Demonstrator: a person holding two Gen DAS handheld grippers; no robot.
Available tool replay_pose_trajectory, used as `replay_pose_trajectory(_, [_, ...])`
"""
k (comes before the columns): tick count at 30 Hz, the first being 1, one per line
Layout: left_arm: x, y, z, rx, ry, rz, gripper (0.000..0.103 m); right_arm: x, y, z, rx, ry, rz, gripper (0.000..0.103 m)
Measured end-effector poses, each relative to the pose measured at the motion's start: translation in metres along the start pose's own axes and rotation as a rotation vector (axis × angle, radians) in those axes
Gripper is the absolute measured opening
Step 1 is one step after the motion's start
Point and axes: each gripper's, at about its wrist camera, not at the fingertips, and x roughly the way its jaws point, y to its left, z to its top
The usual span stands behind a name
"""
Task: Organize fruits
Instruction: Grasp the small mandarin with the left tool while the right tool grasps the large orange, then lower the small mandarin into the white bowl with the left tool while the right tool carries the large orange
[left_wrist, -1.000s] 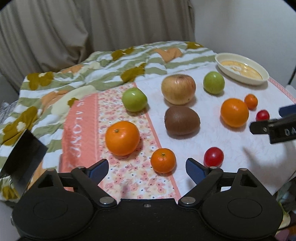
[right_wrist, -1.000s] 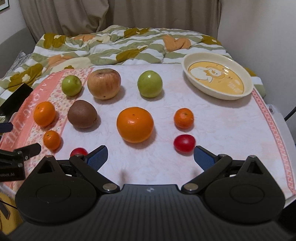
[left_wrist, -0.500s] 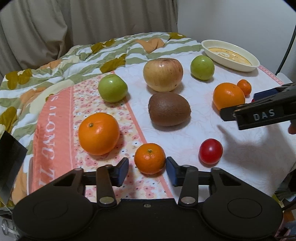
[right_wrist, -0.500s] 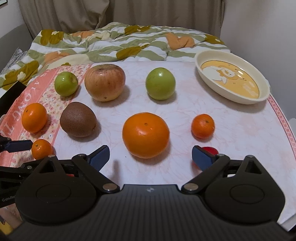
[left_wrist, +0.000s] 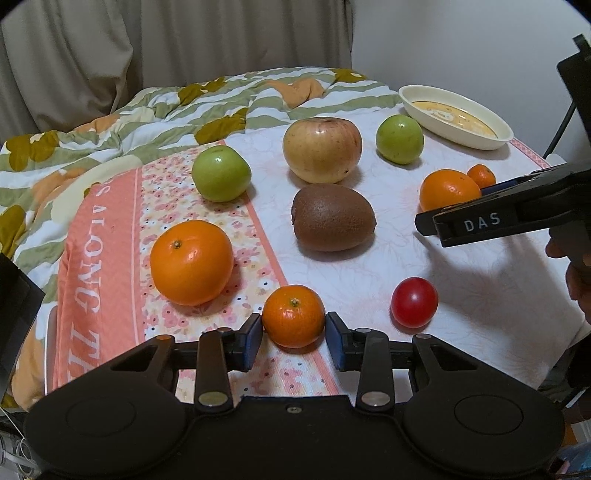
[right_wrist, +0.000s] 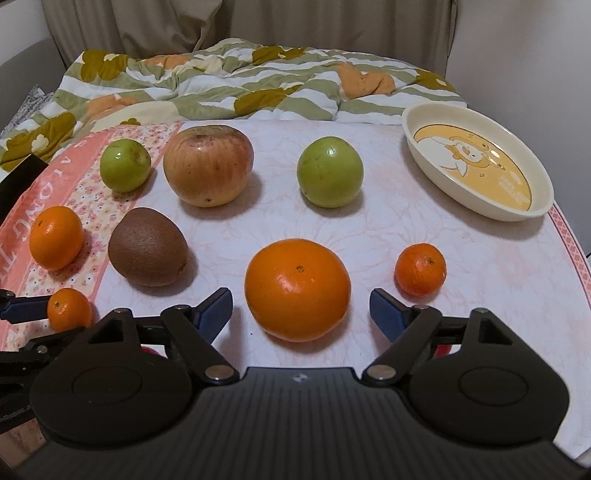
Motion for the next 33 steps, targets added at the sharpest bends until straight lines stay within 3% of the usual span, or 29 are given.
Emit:
replay_pose_trajectory(4, [0.0, -0.001, -0.001, -0.006, -0.003, 0.009, 0.041, 0.005, 0.0, 0.0, -0.013, 0.009, 0.013, 0.075])
replay_pose_trajectory(13, [-0.019, -0.012, 0.004, -0.061, -0.026, 0.067, 0.041, -0.004, -0.007, -0.001, -0.029, -0.008, 0.062, 0.074])
replay_pose_trajectory(21, [-0.052, -0.047, 0.022, -0.104, -0.07, 0.109, 0.041, -0.048, -0.032, 0.003, -0.058, -0.055, 0.124, 0.074])
replay_pose_trajectory(33, [-0.082, -0.135, 0.079, -0.113, -0.167, 0.122, 0.041, -0.117, -0.128, 0.012, -0.081, -0.106, 0.134, 0.074])
